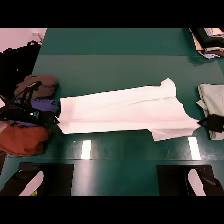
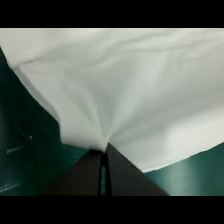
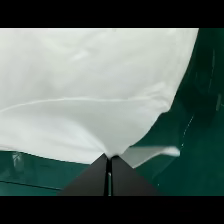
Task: Fold the shirts.
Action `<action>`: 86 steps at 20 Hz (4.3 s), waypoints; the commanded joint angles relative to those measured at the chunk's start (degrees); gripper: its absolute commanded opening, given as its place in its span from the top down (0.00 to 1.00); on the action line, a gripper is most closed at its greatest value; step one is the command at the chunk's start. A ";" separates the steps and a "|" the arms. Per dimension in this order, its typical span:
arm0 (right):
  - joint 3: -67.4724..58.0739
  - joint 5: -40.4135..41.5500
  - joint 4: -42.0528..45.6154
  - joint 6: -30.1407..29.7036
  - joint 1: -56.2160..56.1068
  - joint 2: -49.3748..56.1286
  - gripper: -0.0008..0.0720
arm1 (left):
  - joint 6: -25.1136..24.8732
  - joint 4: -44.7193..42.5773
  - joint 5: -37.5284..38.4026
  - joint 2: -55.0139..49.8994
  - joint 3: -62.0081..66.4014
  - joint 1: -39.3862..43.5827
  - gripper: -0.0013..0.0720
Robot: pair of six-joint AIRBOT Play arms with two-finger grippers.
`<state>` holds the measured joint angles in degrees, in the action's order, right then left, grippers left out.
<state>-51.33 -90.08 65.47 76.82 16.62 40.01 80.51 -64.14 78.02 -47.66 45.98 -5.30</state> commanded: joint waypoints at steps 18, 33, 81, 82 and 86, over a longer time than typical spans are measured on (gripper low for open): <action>-50.86 10.97 -6.40 2.69 -15.28 57.20 0.33 | 5.01 0.24 -19.45 -29.77 22.14 -0.15 0.00; -29.97 11.56 -5.97 -9.46 -4.96 57.46 0.12 | 1.55 9.79 -12.76 -29.18 26.10 7.48 0.95; -54.40 33.03 -22.49 -7.30 -61.07 57.16 0.96 | 4.59 -6.67 -10.99 -35.82 48.78 6.73 0.95; -56.06 35.93 -22.45 -8.07 -64.54 60.15 0.96 | 4.55 -6.67 -11.02 -33.24 48.78 4.13 0.95; -66.93 38.32 -22.18 -10.78 -74.18 73.22 0.33 | 4.57 -6.64 -10.25 -26.14 48.76 -3.65 0.95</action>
<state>-112.66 -56.01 42.87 67.99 -51.03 105.65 85.56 -69.89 66.89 -78.98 94.74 -3.31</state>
